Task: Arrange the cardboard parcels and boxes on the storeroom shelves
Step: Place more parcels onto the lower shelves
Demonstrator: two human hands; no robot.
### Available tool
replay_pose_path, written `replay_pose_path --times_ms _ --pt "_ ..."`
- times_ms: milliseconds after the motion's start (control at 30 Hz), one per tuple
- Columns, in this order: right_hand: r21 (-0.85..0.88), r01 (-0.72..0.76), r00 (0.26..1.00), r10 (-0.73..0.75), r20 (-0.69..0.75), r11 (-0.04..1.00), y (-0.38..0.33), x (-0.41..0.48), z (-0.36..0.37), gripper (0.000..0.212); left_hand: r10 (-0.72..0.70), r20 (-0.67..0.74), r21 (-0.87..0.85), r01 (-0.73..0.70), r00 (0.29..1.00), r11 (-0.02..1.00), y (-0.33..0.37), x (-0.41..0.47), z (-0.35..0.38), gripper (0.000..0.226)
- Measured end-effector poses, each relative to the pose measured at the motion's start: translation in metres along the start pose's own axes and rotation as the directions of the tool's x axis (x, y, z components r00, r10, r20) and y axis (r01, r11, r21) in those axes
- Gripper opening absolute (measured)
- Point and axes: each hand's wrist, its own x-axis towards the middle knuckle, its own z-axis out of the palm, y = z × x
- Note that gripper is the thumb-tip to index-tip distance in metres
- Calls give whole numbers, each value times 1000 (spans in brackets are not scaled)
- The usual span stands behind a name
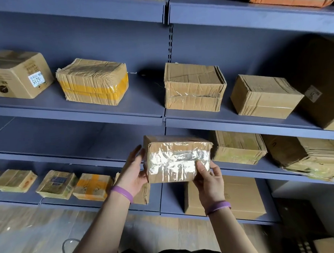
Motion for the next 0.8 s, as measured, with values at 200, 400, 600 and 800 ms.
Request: replay_pose_path --times_ms 200,400,600,800 --pt "-83 62 998 -60 24 995 -3 -6 3 26 -174 -31 231 177 984 957 14 2 2 113" --pt "-307 103 995 -103 18 946 -4 -8 1 33 -64 -14 243 66 998 968 17 2 2 77" --pt "-352 6 1000 -11 -11 936 -19 -7 6 42 19 98 201 -38 995 979 17 -5 4 39" --pt "-472 46 999 -34 33 880 -29 -1 9 80 79 238 296 -150 968 943 12 -10 2 56"
